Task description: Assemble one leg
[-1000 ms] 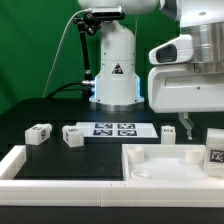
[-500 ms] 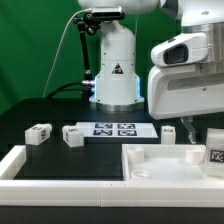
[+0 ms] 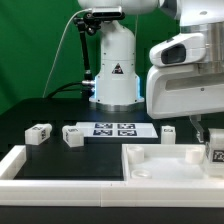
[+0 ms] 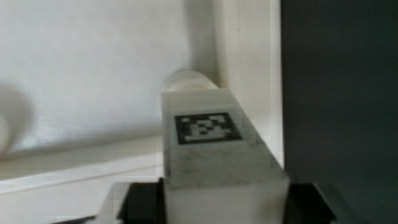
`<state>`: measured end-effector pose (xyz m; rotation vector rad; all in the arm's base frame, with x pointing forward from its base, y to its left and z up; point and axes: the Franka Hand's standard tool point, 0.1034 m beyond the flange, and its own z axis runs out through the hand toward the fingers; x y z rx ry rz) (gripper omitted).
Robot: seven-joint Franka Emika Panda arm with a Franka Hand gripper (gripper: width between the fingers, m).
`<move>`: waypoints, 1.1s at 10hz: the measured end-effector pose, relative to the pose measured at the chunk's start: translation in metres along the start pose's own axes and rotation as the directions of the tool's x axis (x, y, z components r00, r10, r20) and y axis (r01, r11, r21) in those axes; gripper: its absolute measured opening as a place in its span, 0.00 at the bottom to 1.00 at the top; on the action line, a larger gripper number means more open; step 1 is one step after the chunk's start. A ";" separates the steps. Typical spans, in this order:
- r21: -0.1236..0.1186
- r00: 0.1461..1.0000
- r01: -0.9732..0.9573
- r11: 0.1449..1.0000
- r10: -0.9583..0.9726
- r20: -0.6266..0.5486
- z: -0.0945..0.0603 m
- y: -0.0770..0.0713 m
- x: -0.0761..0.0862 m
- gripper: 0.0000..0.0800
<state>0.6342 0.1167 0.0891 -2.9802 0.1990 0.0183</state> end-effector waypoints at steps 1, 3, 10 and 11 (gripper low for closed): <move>0.005 0.999 -0.041 0.999 0.041 -0.021 0.000 0.002 0.000 0.37; 0.025 0.944 -0.329 0.944 0.329 -0.035 0.000 0.004 -0.001 0.37; 0.050 0.403 -0.915 0.401 0.914 0.041 0.001 0.006 -0.003 0.37; 0.046 0.283 -0.959 0.280 0.958 0.058 0.001 0.004 -0.004 0.37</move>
Offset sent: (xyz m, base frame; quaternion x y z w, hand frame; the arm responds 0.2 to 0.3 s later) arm -0.0097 -0.0032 -0.0041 0.0161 0.0042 0.2651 0.9641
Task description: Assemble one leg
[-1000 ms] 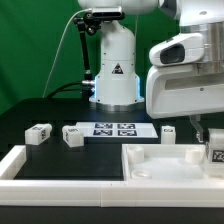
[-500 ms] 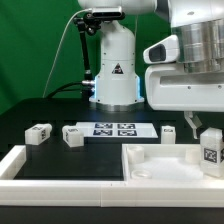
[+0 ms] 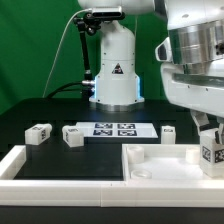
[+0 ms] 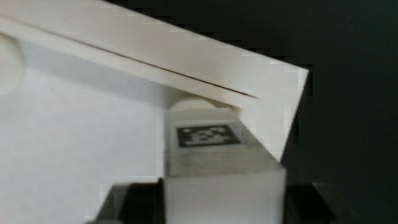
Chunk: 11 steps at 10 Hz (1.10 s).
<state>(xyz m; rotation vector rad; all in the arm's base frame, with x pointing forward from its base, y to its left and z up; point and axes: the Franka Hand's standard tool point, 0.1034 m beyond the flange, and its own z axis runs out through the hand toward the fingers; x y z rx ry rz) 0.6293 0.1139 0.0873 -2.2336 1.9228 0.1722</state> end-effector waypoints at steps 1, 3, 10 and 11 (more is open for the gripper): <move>0.001 0.996 -0.091 0.996 0.091 0.009 0.001 0.000 -0.003 0.37; -0.003 0.928 -0.371 0.929 0.371 0.034 0.002 0.000 -0.012 0.37; -0.019 0.968 -0.246 0.969 0.246 0.042 0.003 -0.001 -0.012 0.77; -0.025 0.992 -0.122 0.992 0.122 0.039 0.002 -0.001 -0.013 0.80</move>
Offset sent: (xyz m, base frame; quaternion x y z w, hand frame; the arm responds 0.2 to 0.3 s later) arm -0.0001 -0.0001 0.0001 -0.0031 0.0013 0.2020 0.9794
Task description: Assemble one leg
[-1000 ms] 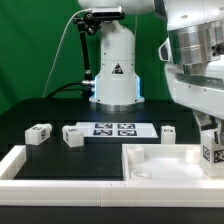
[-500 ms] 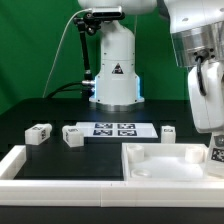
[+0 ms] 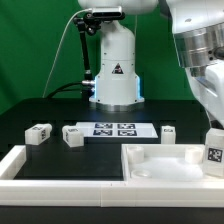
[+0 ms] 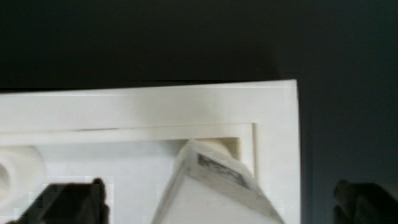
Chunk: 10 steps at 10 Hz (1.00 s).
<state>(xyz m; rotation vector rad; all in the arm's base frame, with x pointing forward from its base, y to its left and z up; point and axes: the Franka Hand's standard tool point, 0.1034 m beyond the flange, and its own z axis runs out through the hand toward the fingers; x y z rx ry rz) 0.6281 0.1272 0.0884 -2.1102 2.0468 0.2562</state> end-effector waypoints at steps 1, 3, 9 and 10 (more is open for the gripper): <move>-0.018 0.983 0.185 0.983 -0.185 -0.016 -0.001 0.001 -0.001 0.81; -0.043 0.907 0.417 0.908 -0.418 -0.042 -0.001 0.001 -0.003 0.81; -0.078 0.362 0.928 0.363 -0.932 -0.033 -0.002 -0.002 0.010 0.81; -0.077 0.334 0.939 0.335 -0.942 -0.030 -0.002 -0.002 0.009 0.81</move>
Offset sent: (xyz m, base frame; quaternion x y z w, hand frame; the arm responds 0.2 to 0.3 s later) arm 0.0006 -0.0066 0.0026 -0.0040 0.0596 -0.4402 0.8959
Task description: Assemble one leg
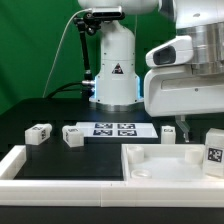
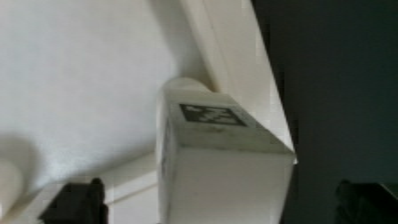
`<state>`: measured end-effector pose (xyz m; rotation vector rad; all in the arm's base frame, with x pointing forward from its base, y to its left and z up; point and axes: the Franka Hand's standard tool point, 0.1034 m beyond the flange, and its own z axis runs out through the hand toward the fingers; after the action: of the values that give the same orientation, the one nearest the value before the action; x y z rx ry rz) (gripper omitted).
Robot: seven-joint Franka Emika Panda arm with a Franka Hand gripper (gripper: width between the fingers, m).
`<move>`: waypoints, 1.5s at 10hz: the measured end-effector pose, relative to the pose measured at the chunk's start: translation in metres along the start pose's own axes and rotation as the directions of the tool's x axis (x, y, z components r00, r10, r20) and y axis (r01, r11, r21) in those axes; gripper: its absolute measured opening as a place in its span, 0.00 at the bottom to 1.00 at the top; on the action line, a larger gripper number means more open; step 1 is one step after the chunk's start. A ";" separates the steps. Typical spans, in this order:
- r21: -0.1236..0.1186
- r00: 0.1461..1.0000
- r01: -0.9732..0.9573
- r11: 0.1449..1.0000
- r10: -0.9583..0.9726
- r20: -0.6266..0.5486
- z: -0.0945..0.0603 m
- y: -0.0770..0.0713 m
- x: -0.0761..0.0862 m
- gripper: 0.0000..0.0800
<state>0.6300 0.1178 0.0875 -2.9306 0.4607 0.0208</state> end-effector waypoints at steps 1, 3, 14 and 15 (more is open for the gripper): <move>0.001 1.000 -0.011 1.000 0.011 0.000 0.000 0.000 0.000 0.78; 0.001 1.000 -0.011 1.000 0.011 0.000 0.000 0.000 0.000 0.57; 0.028 0.722 -0.692 0.721 0.692 0.010 0.000 0.008 0.004 0.37; 0.027 0.643 -0.766 0.642 0.766 0.017 0.000 0.009 0.004 0.37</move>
Offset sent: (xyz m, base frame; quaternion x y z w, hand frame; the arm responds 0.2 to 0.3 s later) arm 0.0000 0.0000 0.0000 0.0000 0.0000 0.0000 1.0000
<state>0.6309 0.1082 0.0856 -2.4496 1.6516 0.1271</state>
